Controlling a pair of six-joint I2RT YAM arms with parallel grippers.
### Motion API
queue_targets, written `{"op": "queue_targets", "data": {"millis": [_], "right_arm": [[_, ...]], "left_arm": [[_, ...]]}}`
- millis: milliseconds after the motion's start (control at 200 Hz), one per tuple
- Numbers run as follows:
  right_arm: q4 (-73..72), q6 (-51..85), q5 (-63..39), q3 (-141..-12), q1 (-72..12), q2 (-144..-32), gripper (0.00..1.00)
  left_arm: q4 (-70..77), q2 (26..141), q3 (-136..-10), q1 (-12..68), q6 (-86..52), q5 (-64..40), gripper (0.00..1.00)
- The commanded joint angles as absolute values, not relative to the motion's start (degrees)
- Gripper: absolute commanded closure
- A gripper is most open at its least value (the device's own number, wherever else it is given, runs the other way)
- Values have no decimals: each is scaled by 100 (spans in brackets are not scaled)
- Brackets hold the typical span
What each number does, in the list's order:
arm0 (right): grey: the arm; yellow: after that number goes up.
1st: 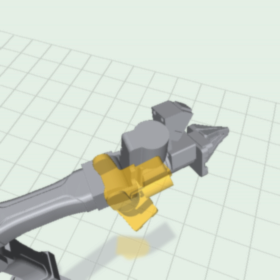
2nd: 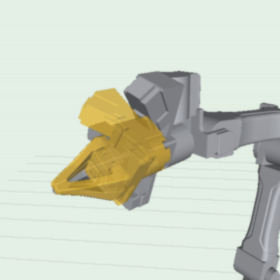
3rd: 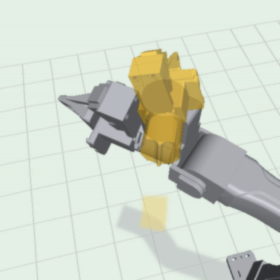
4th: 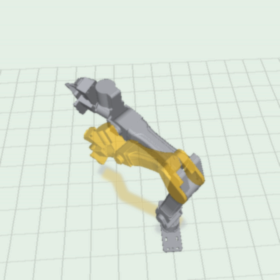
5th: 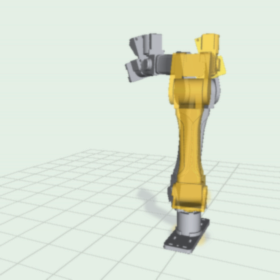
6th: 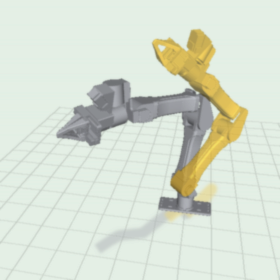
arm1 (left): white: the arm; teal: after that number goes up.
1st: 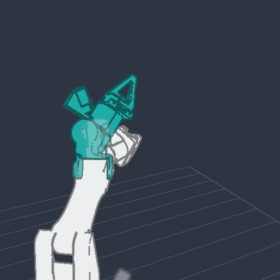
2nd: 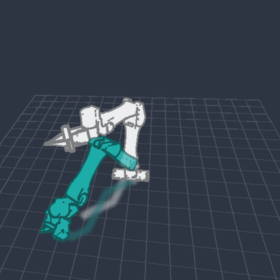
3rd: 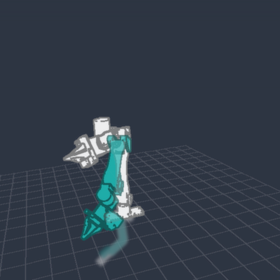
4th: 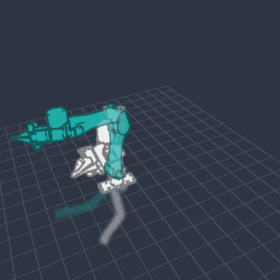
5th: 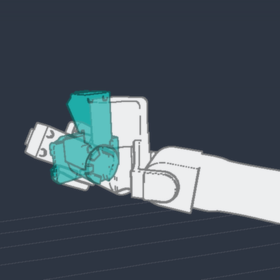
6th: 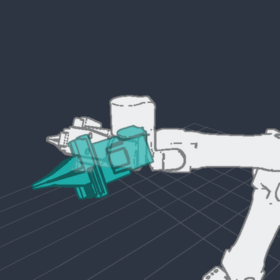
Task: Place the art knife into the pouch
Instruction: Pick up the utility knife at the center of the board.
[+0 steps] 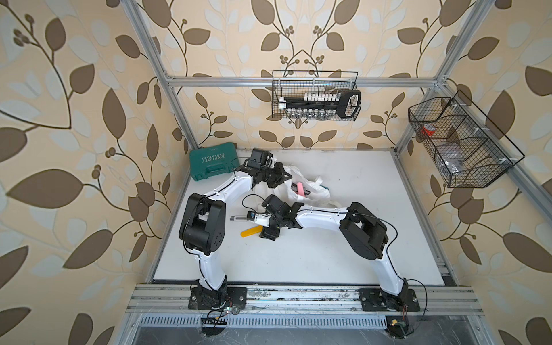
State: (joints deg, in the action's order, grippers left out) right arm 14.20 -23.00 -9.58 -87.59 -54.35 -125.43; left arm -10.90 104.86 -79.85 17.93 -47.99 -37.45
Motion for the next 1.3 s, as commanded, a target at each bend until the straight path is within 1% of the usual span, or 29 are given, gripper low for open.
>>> {"op": "queue_targets", "data": {"millis": [0, 125, 410, 620, 745, 1025, 1295], "right_arm": [[1741, -2248, -1037, -8915, -5365, -12803, 24], [1812, -2086, -1068, -8717, -5328, -12709, 25], [1586, -1532, -1049, -7600, -5375, -11897, 29], [1604, -1411, -1038, -7367, -5496, -11598, 31], [1721, -1541, -1045, -7677, -5491, -11733, 31], [2217, -1917, -1275, -8883, -5470, -12510, 30], [2269, -1976, -1463, -9413, -5500, -12988, 32]], "left_arm": [[-809, 10213, -8035, 1775, -4777, -3946, 100], [-800, 10209, -8027, 1778, -4773, -3955, 100], [-704, 10213, -7966, 1778, -4841, -3964, 100], [-668, 10198, -7929, 1784, -4860, -3973, 100], [-674, 10189, -7928, 1780, -4860, -3977, 100], [-777, 10178, -8022, 1775, -4808, -3964, 100], [-813, 10213, -8052, 1758, -4791, -3964, 100]]}}
